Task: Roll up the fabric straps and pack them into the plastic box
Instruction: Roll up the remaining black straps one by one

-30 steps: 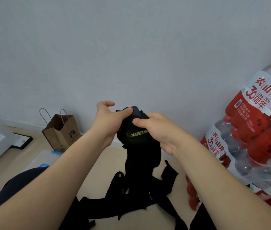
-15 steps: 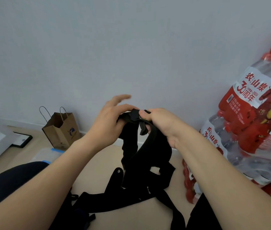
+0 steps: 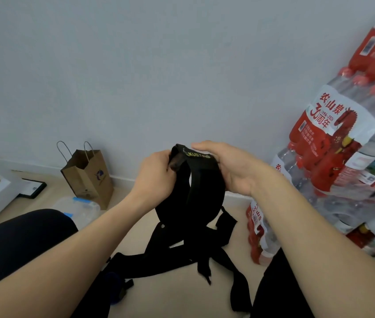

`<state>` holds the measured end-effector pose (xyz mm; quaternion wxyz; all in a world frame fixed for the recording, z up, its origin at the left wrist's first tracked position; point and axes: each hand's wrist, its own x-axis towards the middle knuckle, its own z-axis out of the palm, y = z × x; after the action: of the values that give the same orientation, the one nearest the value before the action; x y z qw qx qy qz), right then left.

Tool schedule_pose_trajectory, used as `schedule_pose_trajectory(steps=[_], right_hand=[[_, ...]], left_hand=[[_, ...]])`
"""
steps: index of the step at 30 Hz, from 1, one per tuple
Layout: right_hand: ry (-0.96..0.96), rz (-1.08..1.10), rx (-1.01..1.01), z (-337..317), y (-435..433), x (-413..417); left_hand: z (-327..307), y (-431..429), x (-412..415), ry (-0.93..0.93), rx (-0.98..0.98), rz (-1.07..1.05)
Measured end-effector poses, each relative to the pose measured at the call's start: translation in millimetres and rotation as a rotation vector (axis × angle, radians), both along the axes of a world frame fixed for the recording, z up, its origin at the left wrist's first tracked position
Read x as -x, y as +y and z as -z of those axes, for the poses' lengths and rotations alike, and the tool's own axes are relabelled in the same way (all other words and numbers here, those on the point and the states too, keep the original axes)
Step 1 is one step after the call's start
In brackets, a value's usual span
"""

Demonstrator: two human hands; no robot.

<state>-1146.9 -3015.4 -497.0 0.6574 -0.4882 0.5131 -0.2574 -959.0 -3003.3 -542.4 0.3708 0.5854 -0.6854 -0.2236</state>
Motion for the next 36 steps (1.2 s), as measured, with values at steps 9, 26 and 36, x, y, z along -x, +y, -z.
schedule_pose_trajectory(steps=[9,26,36], right_hand=[[-0.199,-0.144,0.281,-7.1,24.1,35.5],[-0.111,0.041,0.101,4.0,53.5,8.6],[0.114,0.373,-0.036,47.0,37.0,-15.9]], left_hand=[[54.1,31.3,-2.0,-0.037,-0.565,-0.065],[69.5,78.4,2.8,0.305,-1.274,0.177],[99.2,74.7,3.7,0.018,-1.196,0.068]])
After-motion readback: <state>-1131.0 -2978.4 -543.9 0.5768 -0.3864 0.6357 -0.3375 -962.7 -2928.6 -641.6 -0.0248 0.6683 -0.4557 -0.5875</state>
